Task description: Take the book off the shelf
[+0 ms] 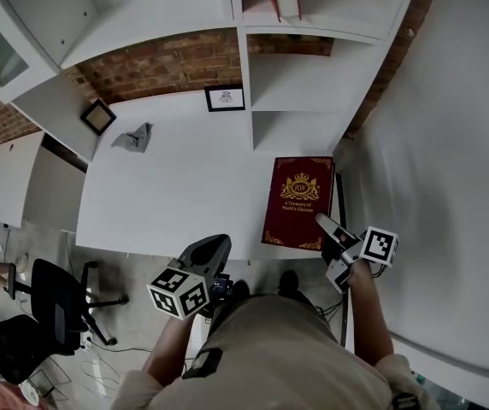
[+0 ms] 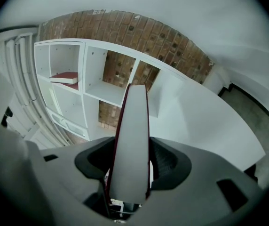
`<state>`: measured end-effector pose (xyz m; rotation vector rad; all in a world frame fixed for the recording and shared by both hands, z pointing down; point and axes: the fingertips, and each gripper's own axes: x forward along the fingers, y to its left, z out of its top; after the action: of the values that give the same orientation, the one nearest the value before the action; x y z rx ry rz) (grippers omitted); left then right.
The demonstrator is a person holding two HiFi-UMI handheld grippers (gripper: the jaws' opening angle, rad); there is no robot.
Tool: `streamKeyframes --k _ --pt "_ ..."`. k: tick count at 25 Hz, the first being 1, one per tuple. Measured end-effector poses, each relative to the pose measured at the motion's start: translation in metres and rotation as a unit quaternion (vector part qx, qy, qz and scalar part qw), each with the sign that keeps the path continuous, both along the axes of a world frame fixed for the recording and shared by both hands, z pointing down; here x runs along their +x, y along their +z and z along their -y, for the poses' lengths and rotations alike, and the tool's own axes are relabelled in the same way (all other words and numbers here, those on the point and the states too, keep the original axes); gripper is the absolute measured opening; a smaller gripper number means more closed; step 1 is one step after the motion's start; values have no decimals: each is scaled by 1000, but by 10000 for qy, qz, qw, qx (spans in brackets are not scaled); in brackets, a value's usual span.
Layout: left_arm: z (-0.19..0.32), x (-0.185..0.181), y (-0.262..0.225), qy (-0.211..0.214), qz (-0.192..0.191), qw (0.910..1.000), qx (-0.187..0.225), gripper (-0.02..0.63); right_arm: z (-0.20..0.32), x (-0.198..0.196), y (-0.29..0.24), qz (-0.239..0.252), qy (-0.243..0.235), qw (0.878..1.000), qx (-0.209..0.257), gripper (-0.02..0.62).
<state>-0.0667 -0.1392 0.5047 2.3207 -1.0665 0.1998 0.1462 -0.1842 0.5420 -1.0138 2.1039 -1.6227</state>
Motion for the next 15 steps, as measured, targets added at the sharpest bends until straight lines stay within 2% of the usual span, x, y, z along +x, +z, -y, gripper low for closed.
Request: streamKeyframes --k 10,15 --pt "-2 -3 6 -48 53 10000 -48 3 -2 -3 43 -202 -33 9981 -577 209" --pt "-4 -6 11 -65 73 9999 -65 3 -6 -5 64 -533 -232 9955 -745 209"
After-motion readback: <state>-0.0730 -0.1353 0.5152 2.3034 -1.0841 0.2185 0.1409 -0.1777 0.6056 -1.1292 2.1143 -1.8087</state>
